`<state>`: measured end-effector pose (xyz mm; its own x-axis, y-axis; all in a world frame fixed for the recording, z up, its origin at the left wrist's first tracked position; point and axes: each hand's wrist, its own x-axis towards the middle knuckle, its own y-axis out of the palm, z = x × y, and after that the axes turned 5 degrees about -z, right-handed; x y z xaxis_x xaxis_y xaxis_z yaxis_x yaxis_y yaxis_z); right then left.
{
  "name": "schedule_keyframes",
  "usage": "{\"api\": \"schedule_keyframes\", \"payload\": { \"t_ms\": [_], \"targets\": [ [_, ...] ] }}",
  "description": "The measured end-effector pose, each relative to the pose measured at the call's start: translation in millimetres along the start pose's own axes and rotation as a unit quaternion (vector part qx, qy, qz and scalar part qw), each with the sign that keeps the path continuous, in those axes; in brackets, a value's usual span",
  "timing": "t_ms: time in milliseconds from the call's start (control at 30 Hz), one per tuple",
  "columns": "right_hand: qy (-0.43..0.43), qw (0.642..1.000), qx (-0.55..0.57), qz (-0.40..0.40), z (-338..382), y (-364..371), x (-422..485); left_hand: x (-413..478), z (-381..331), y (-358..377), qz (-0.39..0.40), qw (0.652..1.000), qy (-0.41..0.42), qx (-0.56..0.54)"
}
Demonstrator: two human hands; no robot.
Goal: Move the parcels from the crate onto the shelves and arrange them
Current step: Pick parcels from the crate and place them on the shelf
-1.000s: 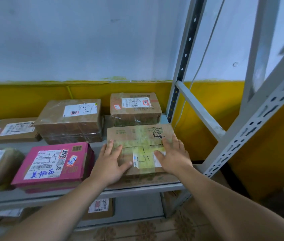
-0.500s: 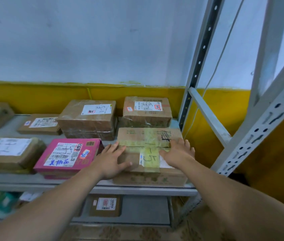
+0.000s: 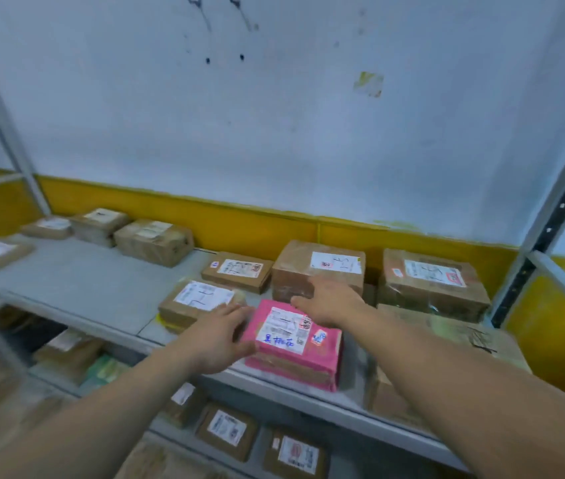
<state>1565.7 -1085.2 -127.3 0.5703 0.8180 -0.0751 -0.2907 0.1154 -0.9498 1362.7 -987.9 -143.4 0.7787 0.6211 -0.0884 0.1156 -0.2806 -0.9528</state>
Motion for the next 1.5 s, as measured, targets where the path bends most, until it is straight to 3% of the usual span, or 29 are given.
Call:
{"api": "schedule_keyframes", "payload": {
  "t_ms": [267, 633, 1033, 1267, 1500],
  "targets": [
    [-0.139, 0.988, -0.007, 0.071, 215.1, 46.2, 21.6, -100.0, 176.5, -67.1, -0.05, 0.989, -0.14, 0.005],
    [-0.318, 0.942, -0.009, 0.108, 448.6, 123.2, 73.1, -167.7, 341.9, -102.9, -0.094, 0.943, -0.317, -0.038],
    [-0.391, 0.909, 0.002, 0.144, 652.5, 178.9, 207.2, -109.0, 518.3, -160.1, -0.133, 0.895, -0.418, -0.079],
    [-0.441, 0.882, -0.012, 0.167, 792.3, 225.7, 235.0, -110.2, 636.0, -187.1, -0.136, 0.887, -0.432, -0.085],
    [-0.447, 0.877, -0.054, 0.165, 947.5, 297.7, 270.8, -129.3, 807.2, -219.0, -0.109, 0.894, -0.43, -0.056]
  ]
}}
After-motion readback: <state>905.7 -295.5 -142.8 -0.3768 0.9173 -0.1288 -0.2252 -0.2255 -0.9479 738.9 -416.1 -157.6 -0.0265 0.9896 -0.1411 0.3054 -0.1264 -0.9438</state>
